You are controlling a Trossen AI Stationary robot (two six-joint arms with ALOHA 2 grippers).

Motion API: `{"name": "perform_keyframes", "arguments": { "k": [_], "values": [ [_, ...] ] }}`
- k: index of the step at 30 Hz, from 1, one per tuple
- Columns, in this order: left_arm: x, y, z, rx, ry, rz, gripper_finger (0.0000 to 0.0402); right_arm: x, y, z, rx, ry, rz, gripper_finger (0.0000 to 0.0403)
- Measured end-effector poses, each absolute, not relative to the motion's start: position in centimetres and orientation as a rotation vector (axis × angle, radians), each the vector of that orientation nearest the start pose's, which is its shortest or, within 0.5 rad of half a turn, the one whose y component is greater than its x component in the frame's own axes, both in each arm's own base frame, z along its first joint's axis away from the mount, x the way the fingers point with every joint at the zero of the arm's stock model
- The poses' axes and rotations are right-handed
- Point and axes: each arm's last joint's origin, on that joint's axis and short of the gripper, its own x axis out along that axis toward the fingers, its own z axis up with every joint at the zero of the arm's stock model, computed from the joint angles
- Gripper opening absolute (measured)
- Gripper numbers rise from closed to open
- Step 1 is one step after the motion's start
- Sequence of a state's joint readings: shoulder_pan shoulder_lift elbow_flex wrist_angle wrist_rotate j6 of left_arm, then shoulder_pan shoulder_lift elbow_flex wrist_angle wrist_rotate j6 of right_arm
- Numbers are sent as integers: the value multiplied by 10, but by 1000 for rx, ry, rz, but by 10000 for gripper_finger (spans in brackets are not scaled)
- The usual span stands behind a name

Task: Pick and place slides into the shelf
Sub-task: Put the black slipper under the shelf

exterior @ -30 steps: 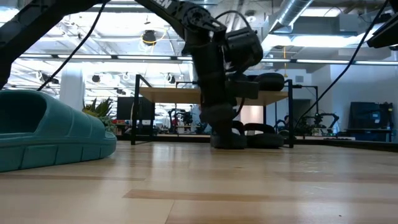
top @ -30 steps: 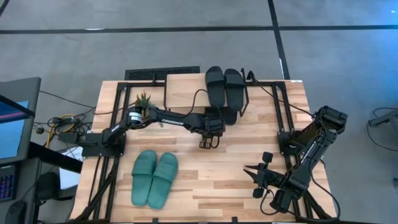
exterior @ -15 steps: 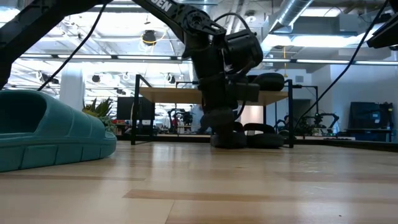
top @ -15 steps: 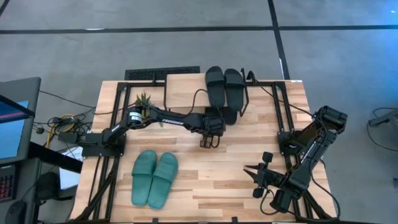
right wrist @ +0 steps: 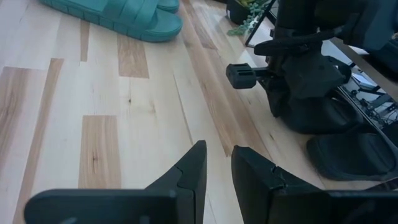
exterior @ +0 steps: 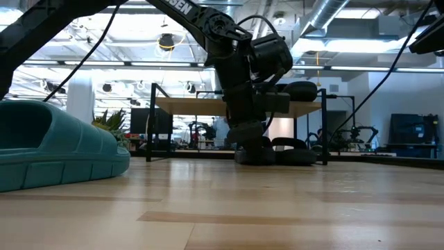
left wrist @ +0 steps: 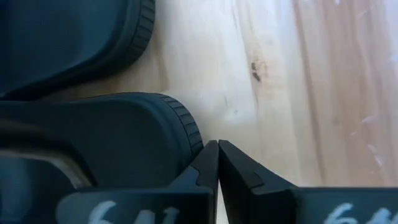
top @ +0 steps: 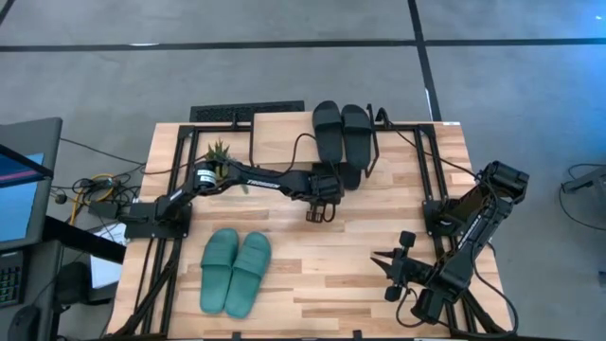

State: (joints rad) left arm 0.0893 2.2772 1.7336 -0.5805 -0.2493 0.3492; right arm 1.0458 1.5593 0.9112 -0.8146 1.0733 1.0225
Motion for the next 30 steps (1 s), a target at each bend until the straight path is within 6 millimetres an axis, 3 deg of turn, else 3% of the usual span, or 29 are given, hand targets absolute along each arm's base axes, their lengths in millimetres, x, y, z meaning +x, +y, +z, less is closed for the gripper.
{"name": "perform_keyframes", "arguments": {
  "k": [30],
  "values": [
    [477,56,146,396,1094,129,0,151,210,186,-293,572,-345,66]
  ]
}}
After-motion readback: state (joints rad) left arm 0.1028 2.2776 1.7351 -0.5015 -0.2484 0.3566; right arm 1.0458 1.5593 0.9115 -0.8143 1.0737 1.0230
